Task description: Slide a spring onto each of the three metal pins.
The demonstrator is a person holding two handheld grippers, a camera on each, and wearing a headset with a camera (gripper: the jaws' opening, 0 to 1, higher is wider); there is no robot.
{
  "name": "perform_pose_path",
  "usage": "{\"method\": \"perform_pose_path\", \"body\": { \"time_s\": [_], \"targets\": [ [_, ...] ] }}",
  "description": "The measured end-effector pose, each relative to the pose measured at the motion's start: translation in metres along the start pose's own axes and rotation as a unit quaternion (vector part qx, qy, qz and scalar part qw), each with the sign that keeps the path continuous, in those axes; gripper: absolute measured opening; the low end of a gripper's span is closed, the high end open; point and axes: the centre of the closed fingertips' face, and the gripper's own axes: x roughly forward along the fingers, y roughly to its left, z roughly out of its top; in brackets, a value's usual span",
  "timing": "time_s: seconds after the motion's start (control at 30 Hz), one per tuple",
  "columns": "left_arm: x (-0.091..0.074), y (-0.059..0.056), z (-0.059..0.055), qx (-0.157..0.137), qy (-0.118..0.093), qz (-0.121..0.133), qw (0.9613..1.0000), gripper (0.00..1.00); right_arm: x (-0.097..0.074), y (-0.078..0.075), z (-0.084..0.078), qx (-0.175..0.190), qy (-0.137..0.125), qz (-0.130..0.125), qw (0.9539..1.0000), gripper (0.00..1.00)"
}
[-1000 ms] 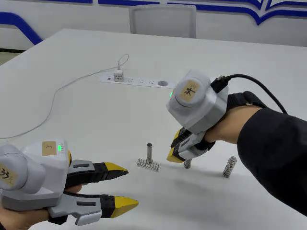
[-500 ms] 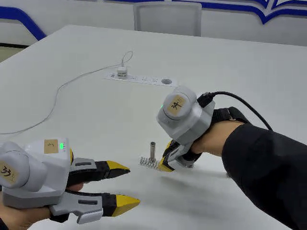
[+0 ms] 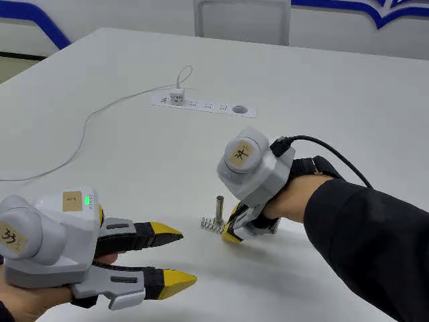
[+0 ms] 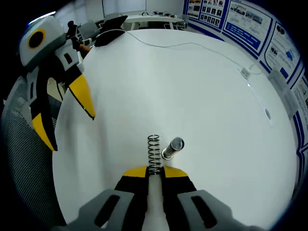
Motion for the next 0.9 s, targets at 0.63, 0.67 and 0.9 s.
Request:
{"method": "perform_pose_path", "body": {
  "time_s": [0.63, 0.67, 0.9],
  "targets": [
    [0.008, 0.000, 0.008, 0.024, 0.015, -0.007, 0.9996, 0.38, -0.050, 0.049, -0.005, -0.061, -0.002, 0.041, 0.9973, 0.11],
    [0.009, -0.001, 0.009, 0.026, 0.015, -0.008, 0.9995, 0.38, -0.052, 0.051, -0.004, -0.064, -0.002, 0.041, 0.9971, 0.11],
    [0.013, -0.009, 0.011, 0.043, 0.019, -0.024, 0.9986, 0.36, -0.065, 0.070, 0.001, -0.094, -0.001, 0.049, 0.9944, 0.11]
  ]
}}
